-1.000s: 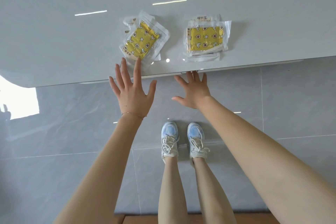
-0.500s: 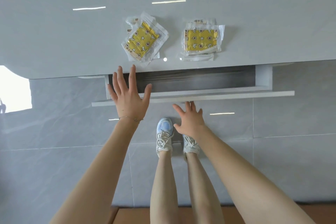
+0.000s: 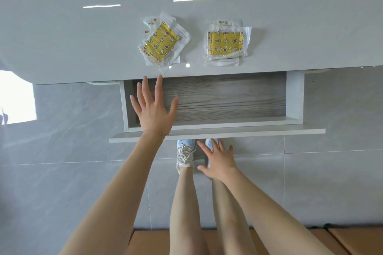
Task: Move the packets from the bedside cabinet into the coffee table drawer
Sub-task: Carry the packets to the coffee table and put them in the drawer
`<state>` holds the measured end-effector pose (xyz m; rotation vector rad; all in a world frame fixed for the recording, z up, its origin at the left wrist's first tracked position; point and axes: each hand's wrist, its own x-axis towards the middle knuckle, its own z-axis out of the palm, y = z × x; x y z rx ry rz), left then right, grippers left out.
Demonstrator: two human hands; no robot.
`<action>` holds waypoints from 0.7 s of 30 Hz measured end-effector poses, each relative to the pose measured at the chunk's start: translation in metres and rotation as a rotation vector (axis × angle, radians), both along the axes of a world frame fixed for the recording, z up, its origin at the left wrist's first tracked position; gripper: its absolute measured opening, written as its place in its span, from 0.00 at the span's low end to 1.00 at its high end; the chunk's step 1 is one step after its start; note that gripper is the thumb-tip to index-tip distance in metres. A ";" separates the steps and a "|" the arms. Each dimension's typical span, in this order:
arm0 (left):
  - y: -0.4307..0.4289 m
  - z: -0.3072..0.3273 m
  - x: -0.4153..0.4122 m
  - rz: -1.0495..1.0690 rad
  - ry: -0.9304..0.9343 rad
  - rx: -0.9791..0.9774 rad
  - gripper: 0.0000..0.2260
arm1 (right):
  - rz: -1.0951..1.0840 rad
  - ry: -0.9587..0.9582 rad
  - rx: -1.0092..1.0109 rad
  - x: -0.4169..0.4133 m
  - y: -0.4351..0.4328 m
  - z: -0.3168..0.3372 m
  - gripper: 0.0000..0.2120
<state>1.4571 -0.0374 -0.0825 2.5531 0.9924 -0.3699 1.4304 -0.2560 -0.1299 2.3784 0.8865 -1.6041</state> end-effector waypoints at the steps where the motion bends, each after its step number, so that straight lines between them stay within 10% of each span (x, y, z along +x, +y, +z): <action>1: 0.001 0.002 0.001 -0.002 0.002 -0.001 0.29 | 0.017 0.012 0.017 -0.002 -0.001 0.009 0.38; 9: 0.017 0.025 0.018 0.008 0.004 -0.040 0.30 | -0.085 -0.259 0.596 0.022 0.013 0.074 0.26; 21: 0.056 0.023 0.080 0.191 -0.278 -0.204 0.29 | -0.601 -0.637 0.583 0.215 0.078 0.076 0.33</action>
